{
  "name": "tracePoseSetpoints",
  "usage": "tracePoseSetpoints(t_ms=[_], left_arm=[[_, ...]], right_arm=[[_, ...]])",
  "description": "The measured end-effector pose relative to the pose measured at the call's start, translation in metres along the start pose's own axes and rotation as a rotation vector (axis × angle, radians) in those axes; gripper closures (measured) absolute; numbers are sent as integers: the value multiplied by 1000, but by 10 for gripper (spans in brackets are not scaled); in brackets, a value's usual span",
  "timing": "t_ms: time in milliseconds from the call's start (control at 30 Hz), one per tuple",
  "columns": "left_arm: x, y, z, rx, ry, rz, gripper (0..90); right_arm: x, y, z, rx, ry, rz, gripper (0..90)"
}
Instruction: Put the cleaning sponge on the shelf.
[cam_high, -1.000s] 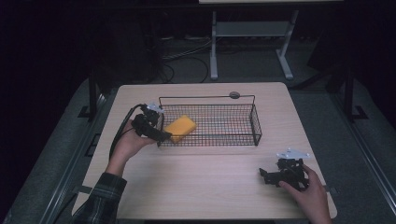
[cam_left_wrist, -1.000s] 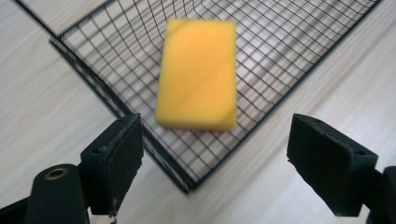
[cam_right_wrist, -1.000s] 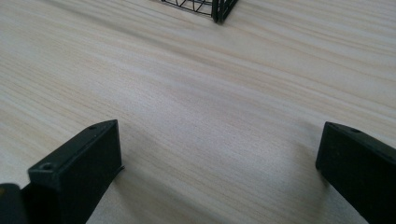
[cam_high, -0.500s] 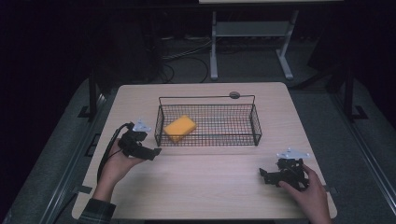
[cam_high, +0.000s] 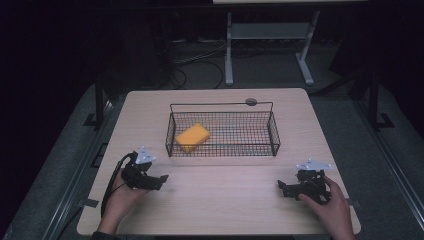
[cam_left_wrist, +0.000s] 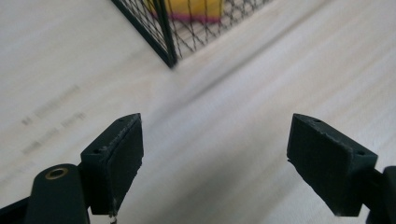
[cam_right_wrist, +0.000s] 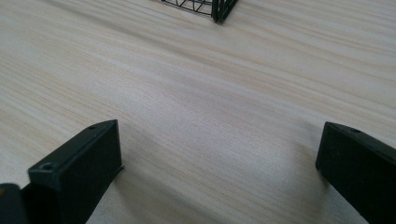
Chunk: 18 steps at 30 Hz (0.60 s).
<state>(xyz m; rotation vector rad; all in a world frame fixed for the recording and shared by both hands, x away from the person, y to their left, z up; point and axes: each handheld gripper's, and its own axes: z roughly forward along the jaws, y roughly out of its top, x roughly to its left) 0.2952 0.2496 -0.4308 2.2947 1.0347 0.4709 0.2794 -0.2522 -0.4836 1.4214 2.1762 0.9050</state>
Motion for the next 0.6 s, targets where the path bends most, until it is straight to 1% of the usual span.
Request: tracePoseSetpoints(t_ms=[67, 167, 200, 233, 267, 333, 367, 400, 467, 533, 600], left_arm=[[-2, -5, 2, 9, -7, -3, 179], [-7, -17, 5, 23, -18, -24, 178], [-8, -19, 6, 23, -19, -28, 178], [-9, -25, 8, 39, -25, -34, 178], [-9, -25, 8, 39, -25, -34, 177], [-10, -30, 10, 58, -25, -29, 169], [-10, -31, 11, 47, -35, -46, 168], [-10, -31, 11, 47, -35, -46, 165], [-8, -33, 12, 37, -38, -61, 150], [-7, -35, 13, 21, -42, -63, 130], [-7, -38, 13, -12, -43, -60, 127]], right_arm=[[0, 0, 0, 0, 0, 0, 0], [0, 0, 0, 0, 0, 0, 0], [0, 0, 0, 0, 0, 0, 0], [0, 0, 0, 0, 0, 0, 0], [0, 0, 0, 0, 0, 0, 0], [0, 0, 0, 0, 0, 0, 0], [0, 0, 0, 0, 0, 1, 0], [0, 0, 0, 0, 0, 1, 0], [0, 0, 0, 0, 0, 0, 0], [0, 0, 0, 0, 0, 0, 0], [0, 0, 0, 0, 0, 1, 0]])
